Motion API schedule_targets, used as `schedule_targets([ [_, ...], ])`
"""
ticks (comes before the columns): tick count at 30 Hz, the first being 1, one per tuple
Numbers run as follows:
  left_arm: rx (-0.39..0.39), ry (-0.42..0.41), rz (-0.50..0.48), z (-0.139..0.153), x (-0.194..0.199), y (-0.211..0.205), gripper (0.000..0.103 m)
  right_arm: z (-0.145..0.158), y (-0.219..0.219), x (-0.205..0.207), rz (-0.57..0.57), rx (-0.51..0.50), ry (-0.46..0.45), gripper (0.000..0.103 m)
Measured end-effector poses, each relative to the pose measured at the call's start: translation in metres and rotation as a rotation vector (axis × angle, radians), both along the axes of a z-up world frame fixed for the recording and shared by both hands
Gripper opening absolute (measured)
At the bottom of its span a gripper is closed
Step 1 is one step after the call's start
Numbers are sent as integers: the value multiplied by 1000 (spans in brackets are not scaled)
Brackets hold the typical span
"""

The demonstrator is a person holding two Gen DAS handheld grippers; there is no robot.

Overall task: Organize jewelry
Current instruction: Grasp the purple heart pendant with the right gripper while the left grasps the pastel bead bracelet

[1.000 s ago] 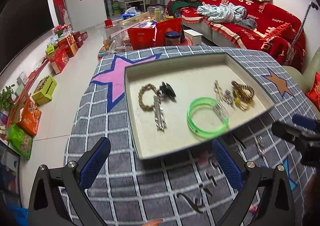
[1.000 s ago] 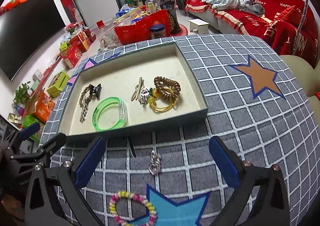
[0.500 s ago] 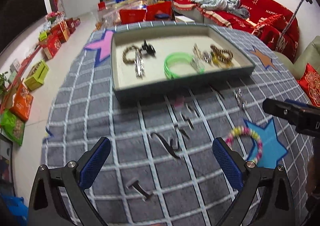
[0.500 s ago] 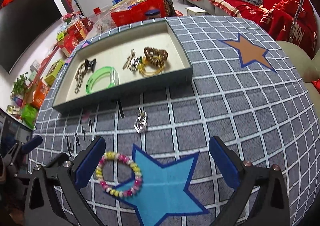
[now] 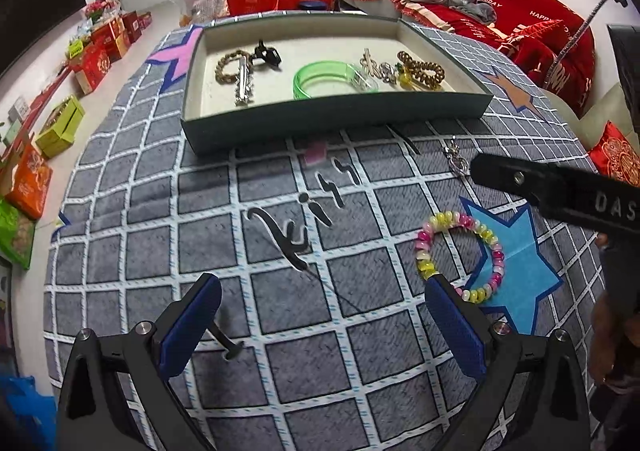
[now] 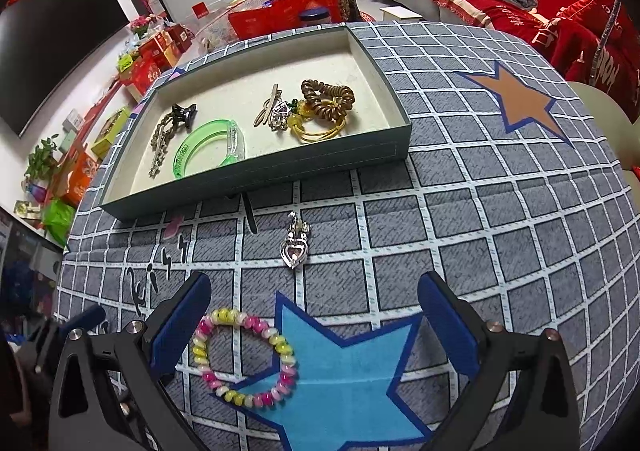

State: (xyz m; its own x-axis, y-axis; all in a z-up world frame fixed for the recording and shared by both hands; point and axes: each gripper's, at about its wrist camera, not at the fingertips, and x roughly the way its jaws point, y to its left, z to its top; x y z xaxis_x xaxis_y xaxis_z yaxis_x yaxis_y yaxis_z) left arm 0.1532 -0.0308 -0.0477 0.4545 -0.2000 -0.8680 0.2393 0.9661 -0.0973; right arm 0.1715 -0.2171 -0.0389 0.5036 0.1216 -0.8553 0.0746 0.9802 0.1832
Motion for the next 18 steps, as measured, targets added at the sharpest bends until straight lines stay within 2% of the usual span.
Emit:
schedule_targets([
  [5,-2,12,2,-3,-1,-8,103,-5,3,12,19,-6,5,87],
  [7,-4,15,1,-3,0,-11,103,-7,6,18,35,-18,8,75],
  [10,-5,17,2,-4,0,-17,103,-11,11,25,60,-30,12,67],
  [18,3,12,-21,-6,1,-31,103,-17,20,34,106,-86,16,52],
])
